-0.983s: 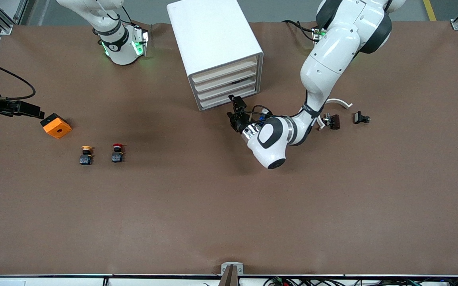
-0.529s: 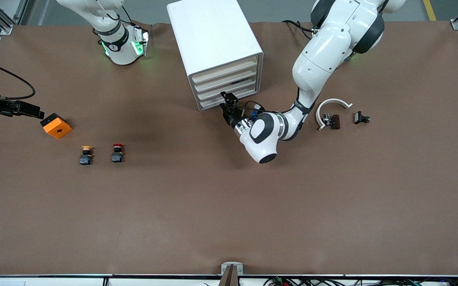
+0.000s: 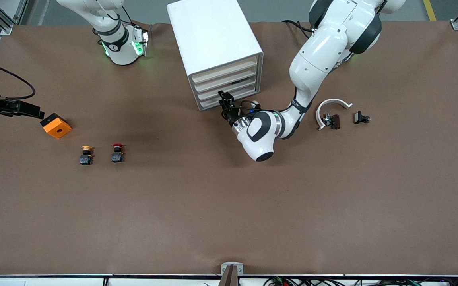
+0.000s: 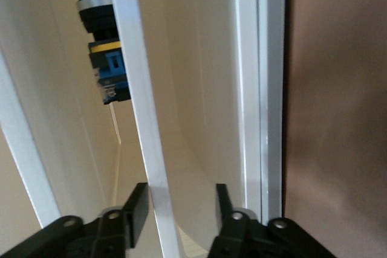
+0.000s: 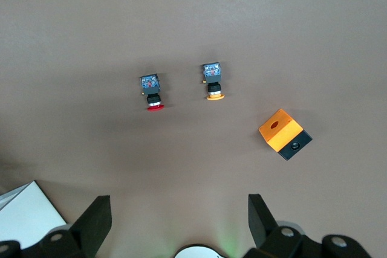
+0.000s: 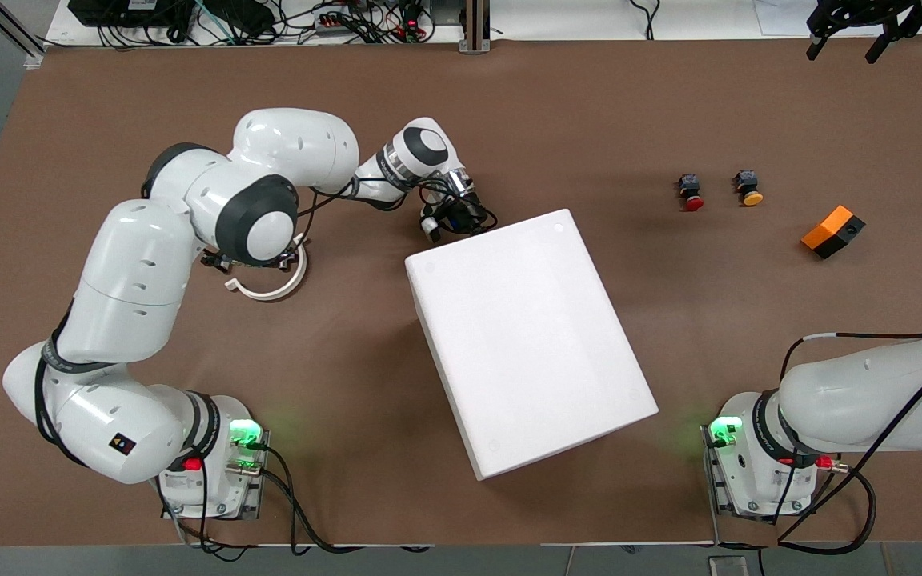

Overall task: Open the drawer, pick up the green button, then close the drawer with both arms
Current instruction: 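Pull the drawer open with the left gripper while the right gripper approaches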

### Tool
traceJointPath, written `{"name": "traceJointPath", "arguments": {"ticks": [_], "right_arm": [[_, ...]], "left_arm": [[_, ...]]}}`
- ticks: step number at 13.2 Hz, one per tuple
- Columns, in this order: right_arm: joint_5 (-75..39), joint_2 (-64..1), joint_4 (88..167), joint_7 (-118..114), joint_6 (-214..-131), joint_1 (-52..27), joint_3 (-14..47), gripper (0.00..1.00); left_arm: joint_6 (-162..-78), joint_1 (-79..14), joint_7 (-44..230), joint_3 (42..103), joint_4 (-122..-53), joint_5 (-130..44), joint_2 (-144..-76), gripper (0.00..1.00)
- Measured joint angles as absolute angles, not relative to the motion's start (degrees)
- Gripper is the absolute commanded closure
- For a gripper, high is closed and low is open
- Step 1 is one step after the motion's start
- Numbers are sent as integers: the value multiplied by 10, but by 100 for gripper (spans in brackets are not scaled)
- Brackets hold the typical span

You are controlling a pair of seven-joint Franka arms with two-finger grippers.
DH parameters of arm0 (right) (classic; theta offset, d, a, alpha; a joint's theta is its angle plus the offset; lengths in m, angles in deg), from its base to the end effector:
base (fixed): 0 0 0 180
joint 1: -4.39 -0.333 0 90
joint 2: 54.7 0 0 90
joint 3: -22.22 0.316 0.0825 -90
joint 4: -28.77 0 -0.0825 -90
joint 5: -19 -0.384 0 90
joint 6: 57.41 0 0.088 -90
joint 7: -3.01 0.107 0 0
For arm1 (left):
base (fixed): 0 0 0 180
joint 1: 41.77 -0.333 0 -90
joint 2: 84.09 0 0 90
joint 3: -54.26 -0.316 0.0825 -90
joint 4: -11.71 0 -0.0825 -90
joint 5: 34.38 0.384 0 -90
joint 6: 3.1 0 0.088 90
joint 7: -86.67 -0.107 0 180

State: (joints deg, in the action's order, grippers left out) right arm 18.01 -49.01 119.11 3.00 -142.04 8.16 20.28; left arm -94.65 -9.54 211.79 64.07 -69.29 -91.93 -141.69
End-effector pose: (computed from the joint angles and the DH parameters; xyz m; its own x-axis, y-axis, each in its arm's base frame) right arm 0.5665 -0.0538 0.5587 0.9755 -0.0962 -0.1976 -0.1010 -0.9948 -0.0139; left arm 0.4389 -0.4898 0.1134 -0.4636 0.8806 -0.0975 0.2682 0.0346 -0.9627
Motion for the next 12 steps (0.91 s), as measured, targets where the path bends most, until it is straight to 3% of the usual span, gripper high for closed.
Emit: {"name": "traceJointPath", "arguments": {"ticks": [10,12], "right_arm": [[178,-490,1186,172,-1420,62,212,0],[175,-490,1186,221,-1420,46,213,0]], "left_arm": [[-931,-96,2197,641,-687,-922,-1416,92],[-929,-96,2197,641,-686,-923,-1416,92]]}}
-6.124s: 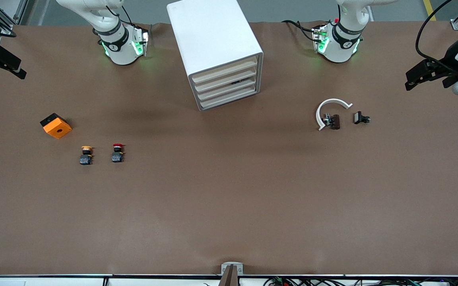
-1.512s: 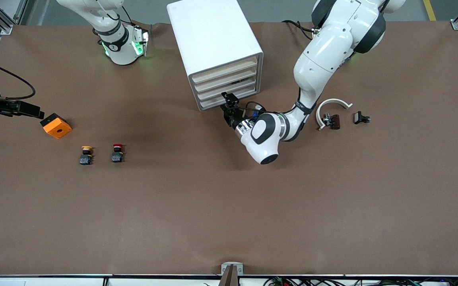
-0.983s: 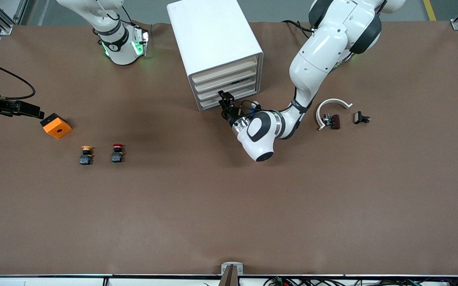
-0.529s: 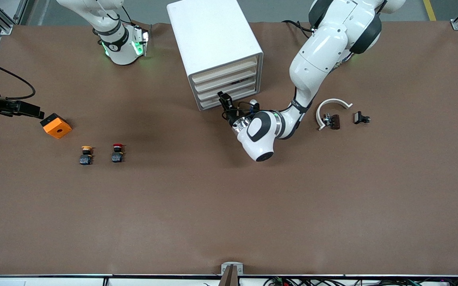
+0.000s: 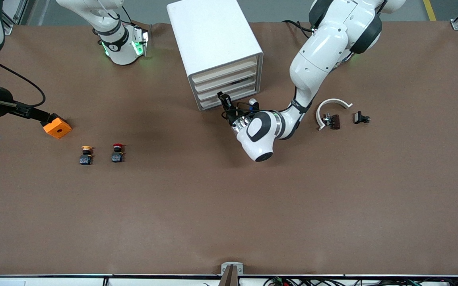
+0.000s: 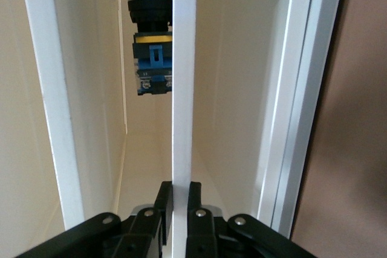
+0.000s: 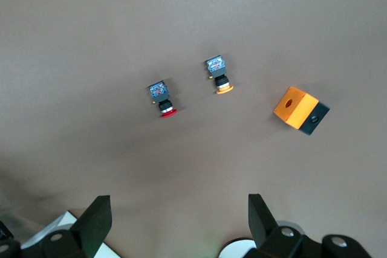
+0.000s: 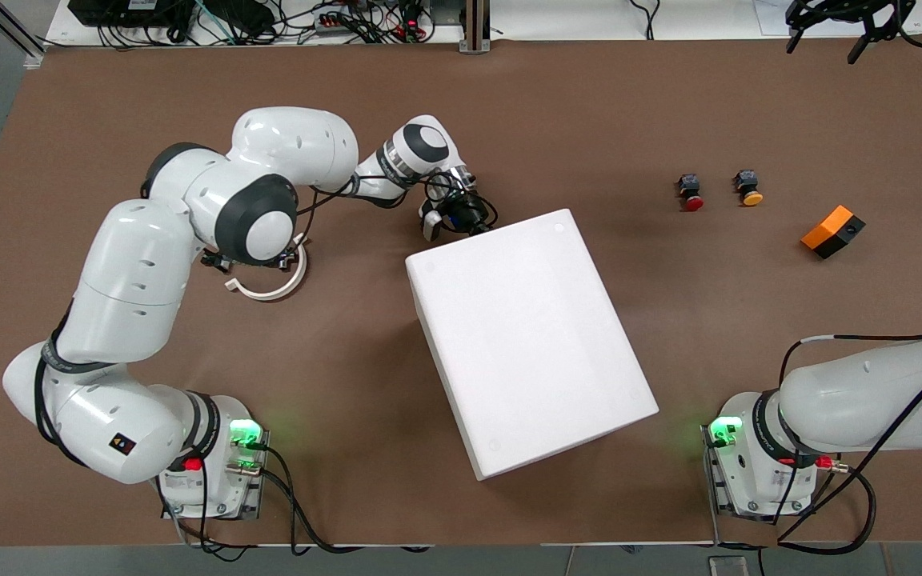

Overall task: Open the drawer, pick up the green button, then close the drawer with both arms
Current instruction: 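Pull the drawer open with the left gripper while the right gripper approaches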

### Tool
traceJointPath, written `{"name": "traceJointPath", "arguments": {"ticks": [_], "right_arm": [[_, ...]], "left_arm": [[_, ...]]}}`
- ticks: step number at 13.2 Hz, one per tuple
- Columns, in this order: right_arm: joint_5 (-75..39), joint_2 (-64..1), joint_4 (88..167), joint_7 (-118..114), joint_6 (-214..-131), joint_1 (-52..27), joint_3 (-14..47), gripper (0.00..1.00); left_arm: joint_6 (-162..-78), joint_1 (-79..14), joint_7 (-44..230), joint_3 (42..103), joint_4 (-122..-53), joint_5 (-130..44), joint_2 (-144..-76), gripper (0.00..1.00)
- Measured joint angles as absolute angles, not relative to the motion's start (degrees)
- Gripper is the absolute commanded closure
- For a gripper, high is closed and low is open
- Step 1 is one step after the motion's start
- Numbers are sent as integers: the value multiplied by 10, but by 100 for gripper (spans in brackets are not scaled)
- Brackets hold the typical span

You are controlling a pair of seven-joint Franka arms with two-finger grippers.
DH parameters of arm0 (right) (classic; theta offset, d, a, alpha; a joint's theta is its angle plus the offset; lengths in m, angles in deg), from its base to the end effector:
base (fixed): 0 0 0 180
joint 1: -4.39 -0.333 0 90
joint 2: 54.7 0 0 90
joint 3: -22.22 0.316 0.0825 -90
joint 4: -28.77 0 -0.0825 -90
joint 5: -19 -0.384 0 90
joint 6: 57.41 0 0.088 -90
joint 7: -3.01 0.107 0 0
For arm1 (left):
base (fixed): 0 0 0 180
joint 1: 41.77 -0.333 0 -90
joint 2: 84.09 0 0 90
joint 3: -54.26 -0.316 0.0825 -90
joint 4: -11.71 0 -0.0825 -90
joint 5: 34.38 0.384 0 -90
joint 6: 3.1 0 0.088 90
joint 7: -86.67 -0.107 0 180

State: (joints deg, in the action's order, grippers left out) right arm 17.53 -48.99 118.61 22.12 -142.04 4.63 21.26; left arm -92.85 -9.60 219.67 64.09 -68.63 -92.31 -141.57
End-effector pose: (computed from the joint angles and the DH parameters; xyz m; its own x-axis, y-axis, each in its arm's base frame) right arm 0.5698 -0.0086 0.5625 0.9200 -0.3446 -0.1868 -0.3434 -0.9383 0.0395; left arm 0.4393 -0.4918 0.1208 -0.4845 0.8744 0.0270 0.1887 0.1346 -0.9728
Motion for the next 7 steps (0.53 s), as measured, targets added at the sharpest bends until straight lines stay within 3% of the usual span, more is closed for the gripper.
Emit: {"name": "traceJointPath", "arguments": {"ticks": [3,7], "right_arm": [[156,-489,1185,331,-1429,-1,215,0],[136,-489,1182,471,-1445,-73,218,0]], "left_arm": [[-929,-96,2197,641,-686,-923,-1416,99],[-929,-96,2197,641,-686,-923,-1416,100]]}}
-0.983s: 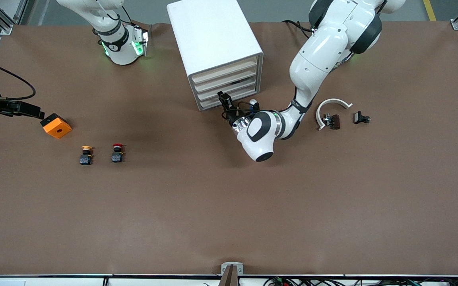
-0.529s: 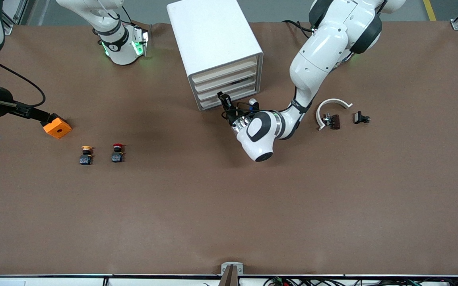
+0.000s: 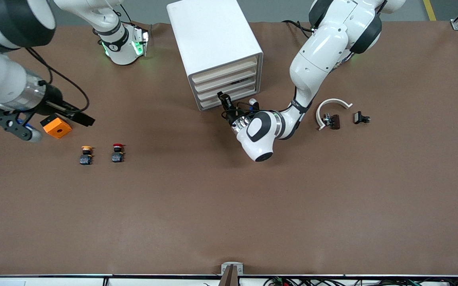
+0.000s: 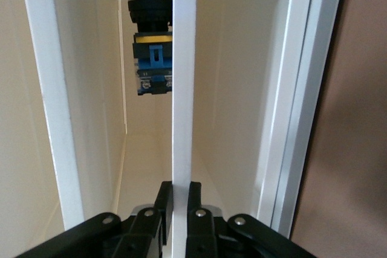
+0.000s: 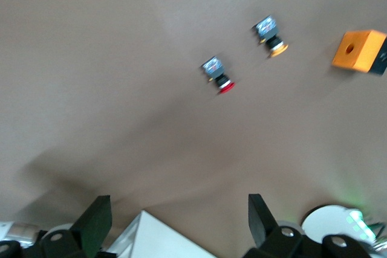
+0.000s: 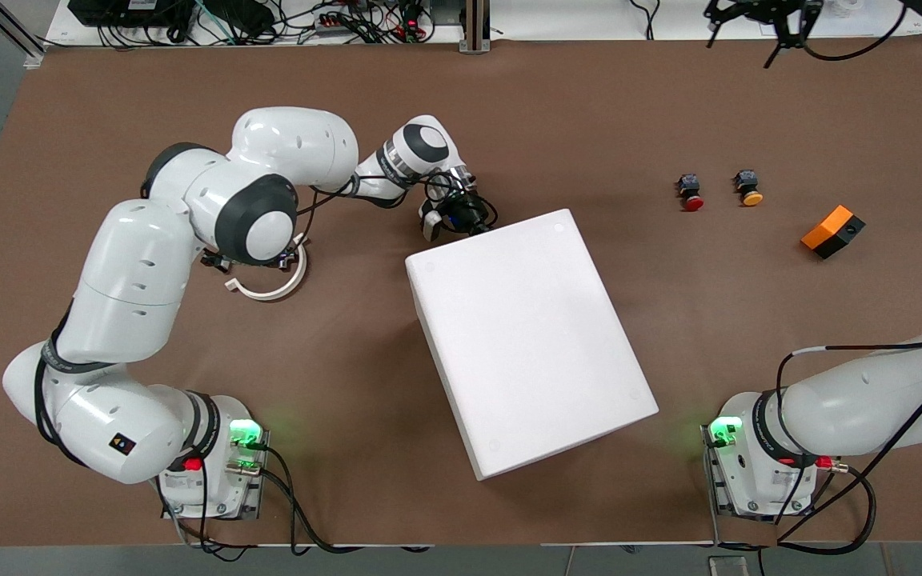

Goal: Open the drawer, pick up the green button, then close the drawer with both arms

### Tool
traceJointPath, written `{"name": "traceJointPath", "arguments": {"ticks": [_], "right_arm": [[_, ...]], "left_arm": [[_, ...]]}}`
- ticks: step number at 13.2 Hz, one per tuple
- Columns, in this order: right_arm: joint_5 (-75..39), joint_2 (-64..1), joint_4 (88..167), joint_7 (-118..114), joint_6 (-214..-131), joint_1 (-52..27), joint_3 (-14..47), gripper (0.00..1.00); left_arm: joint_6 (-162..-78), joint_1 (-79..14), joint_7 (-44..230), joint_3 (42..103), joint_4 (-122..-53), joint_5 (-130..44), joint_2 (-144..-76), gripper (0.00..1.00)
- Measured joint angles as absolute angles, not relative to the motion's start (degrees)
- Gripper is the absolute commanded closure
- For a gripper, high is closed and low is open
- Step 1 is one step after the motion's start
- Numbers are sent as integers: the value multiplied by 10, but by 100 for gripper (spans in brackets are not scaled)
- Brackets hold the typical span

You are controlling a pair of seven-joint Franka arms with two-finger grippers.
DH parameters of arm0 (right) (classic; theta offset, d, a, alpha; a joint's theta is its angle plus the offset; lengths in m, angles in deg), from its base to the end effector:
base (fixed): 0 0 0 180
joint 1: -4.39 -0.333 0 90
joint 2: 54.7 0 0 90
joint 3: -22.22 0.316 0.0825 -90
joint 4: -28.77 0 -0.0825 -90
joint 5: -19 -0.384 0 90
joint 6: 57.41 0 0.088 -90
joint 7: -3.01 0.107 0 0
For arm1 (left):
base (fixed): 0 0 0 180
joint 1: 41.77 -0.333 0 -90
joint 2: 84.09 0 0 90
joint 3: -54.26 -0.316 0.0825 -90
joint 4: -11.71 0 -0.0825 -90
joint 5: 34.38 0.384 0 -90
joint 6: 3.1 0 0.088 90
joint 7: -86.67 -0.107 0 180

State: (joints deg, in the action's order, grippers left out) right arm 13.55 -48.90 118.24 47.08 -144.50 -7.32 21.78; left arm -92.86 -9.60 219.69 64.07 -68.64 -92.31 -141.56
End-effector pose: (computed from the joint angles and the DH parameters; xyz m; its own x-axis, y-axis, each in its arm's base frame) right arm 0.5627 0.1231 0.5680 0.8262 -0.5379 -0.1673 -0.5409 -0.8405 0.0314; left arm 0.4394 -0.4916 0.1208 -0.4848 0.8742 0.0275 0.1888 0.1353 -0.9727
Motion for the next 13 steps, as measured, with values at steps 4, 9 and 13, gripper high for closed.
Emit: {"name": "traceJointPath", "arguments": {"ticks": [4,9,13], "right_arm": [[134,-487,1180,588,-1447,-132,218,0],[133,-465,1177,753,-1469,-212,219,0],[133,-428,1159,853,-1492,-259,219,0]], "left_arm": [[-929,-100,2197,633,-680,-923,-1415,100],[-928,-108,2195,613,-662,-923,-1415,100],[-931,-116,2192,601,-650,-923,-1415,100]]}}
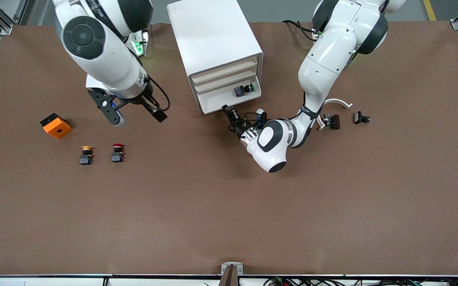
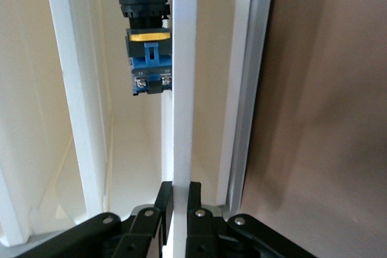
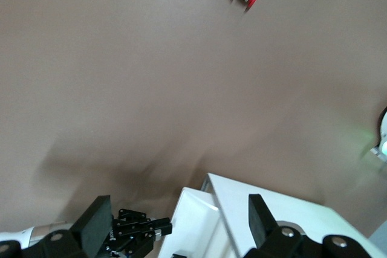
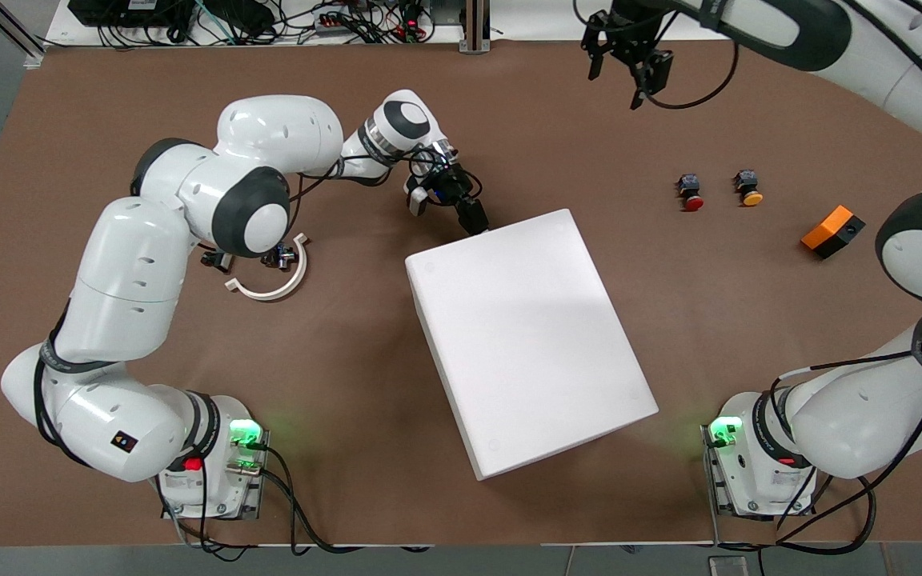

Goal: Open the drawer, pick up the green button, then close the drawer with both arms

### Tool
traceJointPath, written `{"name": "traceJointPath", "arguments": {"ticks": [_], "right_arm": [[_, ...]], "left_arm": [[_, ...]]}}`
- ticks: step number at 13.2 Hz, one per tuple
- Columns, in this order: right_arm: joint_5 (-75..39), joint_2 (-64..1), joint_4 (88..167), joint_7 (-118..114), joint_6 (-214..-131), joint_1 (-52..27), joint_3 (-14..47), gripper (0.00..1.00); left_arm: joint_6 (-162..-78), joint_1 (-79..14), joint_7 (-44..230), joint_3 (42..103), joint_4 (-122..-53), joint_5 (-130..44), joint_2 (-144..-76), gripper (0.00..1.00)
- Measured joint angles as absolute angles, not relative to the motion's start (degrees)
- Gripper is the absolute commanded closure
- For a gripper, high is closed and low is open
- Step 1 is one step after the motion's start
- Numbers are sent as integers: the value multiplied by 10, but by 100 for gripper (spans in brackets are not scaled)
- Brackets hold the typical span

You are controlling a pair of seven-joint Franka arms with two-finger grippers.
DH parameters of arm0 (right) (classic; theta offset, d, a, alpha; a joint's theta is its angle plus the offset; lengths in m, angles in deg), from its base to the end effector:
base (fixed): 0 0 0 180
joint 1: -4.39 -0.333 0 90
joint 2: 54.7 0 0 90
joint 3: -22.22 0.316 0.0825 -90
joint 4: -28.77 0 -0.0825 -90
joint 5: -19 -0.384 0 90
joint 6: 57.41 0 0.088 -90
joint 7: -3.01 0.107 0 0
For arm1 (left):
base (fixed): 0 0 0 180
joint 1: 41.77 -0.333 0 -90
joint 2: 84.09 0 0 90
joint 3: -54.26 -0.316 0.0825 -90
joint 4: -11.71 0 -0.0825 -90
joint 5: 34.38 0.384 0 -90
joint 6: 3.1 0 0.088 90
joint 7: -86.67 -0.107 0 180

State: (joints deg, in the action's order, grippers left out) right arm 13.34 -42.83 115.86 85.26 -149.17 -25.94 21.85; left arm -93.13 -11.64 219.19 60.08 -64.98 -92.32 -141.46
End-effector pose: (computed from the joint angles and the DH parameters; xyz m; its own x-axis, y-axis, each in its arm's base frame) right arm 0.5248 0.3148 0.5303 0.5955 -0.7955 -0.1121 -0.7879 -0.6056 0.1114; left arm 0.4994 -0.4569 0.1342 -0.5548 0.8319 -0.0146 0.2647 0.1598 -0.9510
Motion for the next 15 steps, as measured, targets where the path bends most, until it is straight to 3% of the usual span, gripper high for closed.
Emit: {"name": "traceJointPath", "arguments": {"ticks": [7,8,10,15], "right_arm": [[133,-385,1142,935,-1519,-312,218,0],[133,-384,1140,946,-1523,-316,218,0],[133,-380,1138,971,-1529,-329,218,0],[133,-361,1138,1028,-1560,-369,218,0]], "left_arm": [[-945,-143,2171,588,-630,-923,-1415,98],[-947,-146,2166,588,-628,-923,-1415,81],[-950,-156,2148,587,-624,-923,-1415,0],[-949,-169,2121,587,-594,-923,-1409,0]]}}
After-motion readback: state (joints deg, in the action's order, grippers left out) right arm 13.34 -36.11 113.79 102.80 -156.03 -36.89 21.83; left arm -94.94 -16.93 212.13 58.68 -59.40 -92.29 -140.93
